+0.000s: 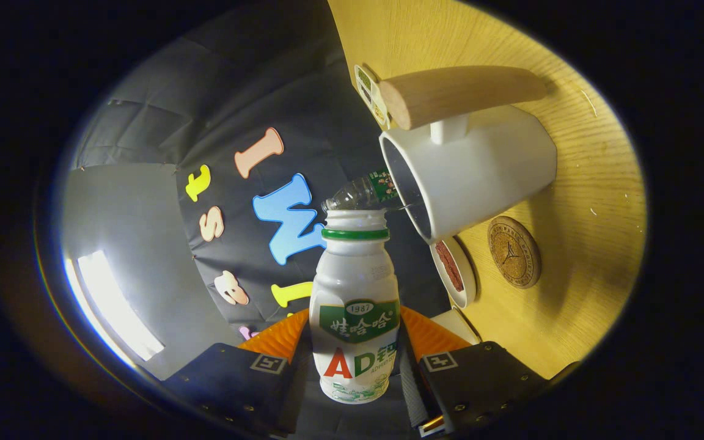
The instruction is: Take the bottle from table, then pour the juice into the cup, finally place the bottle on the coaster
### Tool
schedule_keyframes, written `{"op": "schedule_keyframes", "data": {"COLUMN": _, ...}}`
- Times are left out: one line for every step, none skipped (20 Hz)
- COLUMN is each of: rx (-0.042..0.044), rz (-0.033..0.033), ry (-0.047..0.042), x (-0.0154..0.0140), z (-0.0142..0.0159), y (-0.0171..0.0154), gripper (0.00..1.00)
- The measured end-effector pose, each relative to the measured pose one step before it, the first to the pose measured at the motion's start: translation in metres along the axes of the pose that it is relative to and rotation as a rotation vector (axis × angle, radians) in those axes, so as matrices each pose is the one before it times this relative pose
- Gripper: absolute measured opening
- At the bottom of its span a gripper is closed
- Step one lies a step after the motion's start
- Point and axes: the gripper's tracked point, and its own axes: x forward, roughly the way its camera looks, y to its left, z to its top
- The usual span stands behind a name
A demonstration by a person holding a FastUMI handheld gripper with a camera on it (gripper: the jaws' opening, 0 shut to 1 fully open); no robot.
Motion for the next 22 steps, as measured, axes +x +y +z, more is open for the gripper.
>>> {"op": "schedule_keyframes", "data": {"rx": -0.00098, "rz": 0.00170, "ry": 0.00034, "x": -0.00077, "z": 0.00071, "y": 0.00014, "gripper": 0.66}}
{"op": "schedule_keyframes", "data": {"rx": -0.00225, "rz": 0.00119, "ry": 0.00151, "x": 0.00105, "z": -0.00088, "y": -0.00015, "gripper": 0.66}}
{"op": "schedule_keyframes", "data": {"rx": -0.00591, "rz": 0.00022, "ry": 0.00332, "x": 0.00032, "z": -0.00150, "y": -0.00086, "gripper": 0.66}}
{"op": "schedule_keyframes", "data": {"rx": -0.00431, "rz": -0.00470, "ry": 0.00239, "x": 0.00112, "z": -0.00065, "y": -0.00058, "gripper": 0.66}}
{"op": "schedule_keyframes", "data": {"rx": -0.00024, "rz": -0.00149, "ry": 0.00110, "x": 0.00057, "z": -0.00009, "y": -0.00067, "gripper": 0.66}}
{"op": "schedule_keyframes", "data": {"rx": 0.00232, "rz": -0.00178, "ry": 0.00020, "x": 0.00050, "z": 0.00047, "y": -0.00024, "gripper": 0.65}}
{"op": "schedule_keyframes", "data": {"rx": 0.00122, "rz": -0.00218, "ry": -0.00098, "x": 0.00054, "z": 0.00059, "y": -0.00114, "gripper": 0.65}}
{"op": "schedule_keyframes", "data": {"rx": 0.00131, "rz": -0.00136, "ry": -0.00077, "x": -0.00060, "z": 0.00126, "y": -0.00020, "gripper": 0.66}}
{"op": "schedule_keyframes", "data": {"rx": 0.00051, "rz": 0.00011, "ry": 0.00110, "x": -0.00001, "z": 0.00007, "y": -0.00053, "gripper": 0.66}}
{"op": "schedule_keyframes", "data": {"rx": -0.00144, "rz": -0.00070, "ry": -0.00006, "x": -0.00186, "z": -0.00086, "y": -0.00189, "gripper": 0.66}}
{"op": "schedule_keyframes", "data": {"rx": -0.00069, "rz": 0.00046, "ry": 0.00015, "x": -0.00139, "z": -0.00006, "y": 0.00014, "gripper": 0.66}}
{"op": "schedule_keyframes", "data": {"rx": -0.00024, "rz": 0.00171, "ry": 0.00031, "x": -0.00039, "z": 0.00045, "y": 0.00036, "gripper": 0.66}}
{"op": "schedule_keyframes", "data": {"rx": -0.00067, "rz": -0.00037, "ry": 0.00040, "x": -0.00093, "z": 0.00065, "y": -0.00051, "gripper": 0.66}}
{"op": "schedule_keyframes", "data": {"rx": -0.00074, "rz": 0.00001, "ry": -0.00083, "x": -0.00081, "z": 0.00079, "y": 0.00039, "gripper": 0.66}}
{"op": "schedule_keyframes", "data": {"rx": 0.00155, "rz": 0.00099, "ry": -0.00161, "x": -0.00040, "z": 0.00056, "y": -0.00002, "gripper": 0.66}}
{"op": "schedule_keyframes", "data": {"rx": 0.00196, "rz": 0.00032, "ry": -0.00266, "x": 0.00021, "z": 0.00101, "y": 0.00124, "gripper": 0.66}}
{"op": "schedule_keyframes", "data": {"rx": 0.00139, "rz": 0.00034, "ry": -0.00050, "x": -0.00031, "z": -0.00036, "y": 0.00080, "gripper": 0.65}}
{"op": "schedule_keyframes", "data": {"rx": -0.00054, "rz": 0.00128, "ry": -0.00036, "x": 0.00034, "z": 0.00094, "y": -0.00011, "gripper": 0.65}}
{"op": "schedule_keyframes", "data": {"rx": -0.00114, "rz": -0.00085, "ry": -0.00034, "x": 0.00072, "z": -0.00019, "y": -0.00058, "gripper": 0.66}}
{"op": "schedule_keyframes", "data": {"rx": 0.00095, "rz": 0.00009, "ry": -0.00259, "x": 0.00019, "z": 0.00093, "y": -0.00087, "gripper": 0.65}}
{"op": "schedule_keyframes", "data": {"rx": 0.00433, "rz": -0.00024, "ry": -0.00033, "x": -0.00075, "z": -0.00028, "y": -0.00067, "gripper": 0.65}}
{"op": "schedule_keyframes", "data": {"rx": 0.00359, "rz": -0.00018, "ry": 0.00220, "x": -0.00001, "z": -0.00034, "y": 0.00055, "gripper": 0.66}}
